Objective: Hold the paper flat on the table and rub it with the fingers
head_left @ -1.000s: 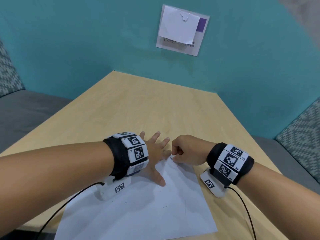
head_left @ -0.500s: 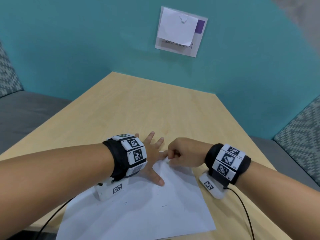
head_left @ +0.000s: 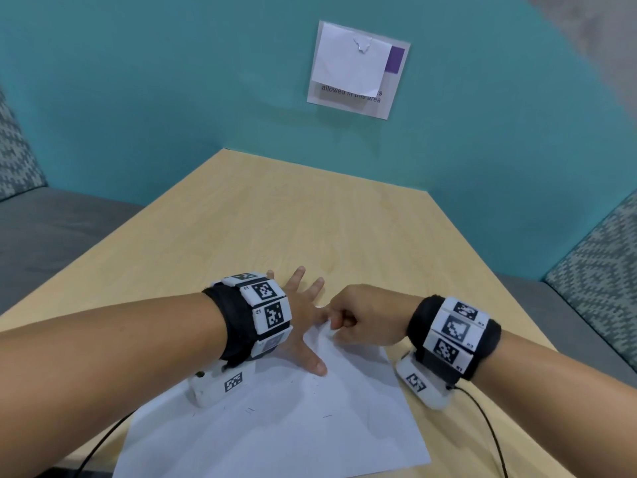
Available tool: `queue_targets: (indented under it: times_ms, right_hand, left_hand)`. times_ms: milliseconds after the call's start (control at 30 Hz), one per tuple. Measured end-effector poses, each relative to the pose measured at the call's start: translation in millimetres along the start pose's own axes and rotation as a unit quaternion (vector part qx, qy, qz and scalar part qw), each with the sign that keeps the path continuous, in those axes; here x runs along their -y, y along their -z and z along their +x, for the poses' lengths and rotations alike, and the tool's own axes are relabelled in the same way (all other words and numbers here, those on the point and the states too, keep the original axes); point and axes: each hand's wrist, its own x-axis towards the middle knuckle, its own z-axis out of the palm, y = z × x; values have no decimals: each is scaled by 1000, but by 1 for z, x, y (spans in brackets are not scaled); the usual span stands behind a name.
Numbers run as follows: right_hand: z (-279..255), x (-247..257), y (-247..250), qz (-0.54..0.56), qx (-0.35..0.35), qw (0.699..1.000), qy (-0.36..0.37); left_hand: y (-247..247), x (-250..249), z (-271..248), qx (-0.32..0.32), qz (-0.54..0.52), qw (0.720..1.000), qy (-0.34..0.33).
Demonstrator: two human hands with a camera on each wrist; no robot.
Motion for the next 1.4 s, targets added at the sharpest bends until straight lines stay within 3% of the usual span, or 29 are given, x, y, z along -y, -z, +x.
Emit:
queue_targets:
  times_ms: [100,367,700,800,967,1100,1233,1400]
  right_hand:
    - [2,-21,10,14,-30,998,-58]
    - [5,-31,10,11,-34,997,-71]
    - [1,-25,6,10,-25,998,-56]
    - [-2,-18,1,10,-6,1000,-26]
    - [2,-21,9,-9,-22,998,-52]
    - [3,-10,2,-17,-6,1000,-20]
    - [4,-16,9,-14,-32,998,-53]
    - [3,-11,3,-18,-13,999,-28]
  left_hand:
    - [-2,1,2,2,18,1000,7]
    - [-3,1,3,2,20,1000,9]
    - [3,-9,12,-24,-9,999,-38]
    - [4,-7,13,-18,-3,999,-33]
    - [2,-7,13,-25,-10,999,-21]
    - [-1,-3,16,-30,-13,999,-14]
    - [-3,-2,20,-32,-7,999,-9]
    - [-5,-1,19,-43,-14,999,-5]
